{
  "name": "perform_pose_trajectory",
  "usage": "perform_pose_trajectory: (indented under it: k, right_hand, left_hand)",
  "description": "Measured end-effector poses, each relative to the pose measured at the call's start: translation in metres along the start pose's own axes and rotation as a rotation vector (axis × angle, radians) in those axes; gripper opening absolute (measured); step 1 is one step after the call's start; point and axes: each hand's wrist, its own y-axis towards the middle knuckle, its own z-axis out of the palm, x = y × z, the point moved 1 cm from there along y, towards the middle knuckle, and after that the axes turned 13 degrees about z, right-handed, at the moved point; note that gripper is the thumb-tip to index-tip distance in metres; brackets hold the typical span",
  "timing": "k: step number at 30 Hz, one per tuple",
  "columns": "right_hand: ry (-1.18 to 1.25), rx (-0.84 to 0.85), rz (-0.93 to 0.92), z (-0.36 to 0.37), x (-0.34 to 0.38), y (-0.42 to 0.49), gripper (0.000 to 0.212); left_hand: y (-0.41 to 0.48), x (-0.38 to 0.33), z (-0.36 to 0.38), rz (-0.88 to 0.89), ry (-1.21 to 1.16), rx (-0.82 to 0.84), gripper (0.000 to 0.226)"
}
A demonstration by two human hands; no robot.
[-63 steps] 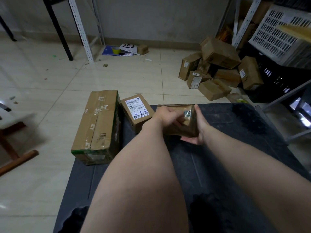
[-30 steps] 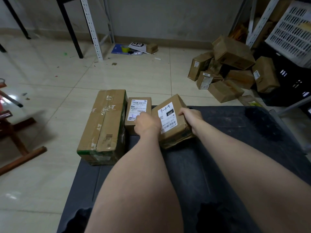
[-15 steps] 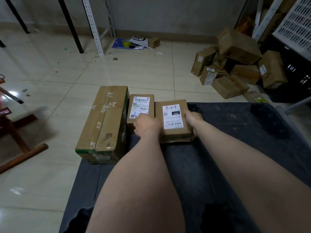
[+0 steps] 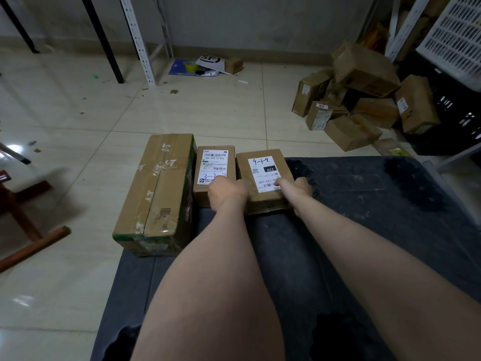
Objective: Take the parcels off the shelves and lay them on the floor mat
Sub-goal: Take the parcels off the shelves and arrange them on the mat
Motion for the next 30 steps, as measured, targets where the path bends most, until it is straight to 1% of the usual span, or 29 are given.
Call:
perform_pose_trajectory:
  k: [1,3,5,7,9,11,16,20,21,25,28,30]
  right_hand:
    - [-0.034,-0.01,-0.008,0.0,-0.001,0.0,0.067]
    - [-0.102,0.004,0.001,0.0,-0.004,-0.001,0.059]
    - [-0.187,0.06,0.028,0.001,-0.006,-0.004,0.048]
    - [-0.219,0.132,0.075,0.0,-0.007,-0.009,0.049]
    - [-0.215,0.179,0.112,0.0,-0.008,-0.011,0.053]
    - [-0.206,0.191,0.121,0.001,-0.009,-0.013,0.052]
    - [-0.104,0.158,0.092,0.004,-0.008,-0.012,0.041]
    - [-0.098,0.182,0.082,0.005,-0.009,-0.015,0.038]
    - [-0.102,0.185,0.081,0.005,-0.01,-0.015,0.038]
    - [-0.114,0.198,0.076,0.003,-0.012,-0.018,0.029]
    - [-0.121,0.223,0.074,-0.002,-0.011,-0.021,0.022]
    - [-0.135,0.229,0.07,-0.006,-0.01,-0.023,0.023]
  left_hand:
    - [0.0,0.0,0.0,0.001,-0.01,-0.003,0.037]
    - [-0.001,-0.002,0.001,0.003,-0.02,-0.005,0.035]
    - [-0.002,-0.002,0.001,0.004,-0.018,-0.008,0.034]
    - [-0.002,-0.003,0.001,0.008,-0.021,-0.007,0.029]
    - [-0.002,-0.003,0.0,0.014,-0.023,-0.003,0.019]
    - [-0.003,-0.004,-0.001,0.017,-0.016,0.001,0.016]
    - [-0.003,-0.004,-0.001,0.008,-0.027,0.0,0.02]
    - [-0.003,-0.006,-0.001,-0.001,-0.025,0.009,0.032]
    - [-0.004,-0.006,0.0,-0.001,-0.017,0.012,0.032]
    - [-0.005,-0.01,0.002,0.016,-0.013,0.023,0.015]
    - [-0.006,-0.014,0.002,0.024,-0.009,0.038,0.024]
    - [-0.007,-0.017,0.002,0.047,-0.005,0.05,0.019]
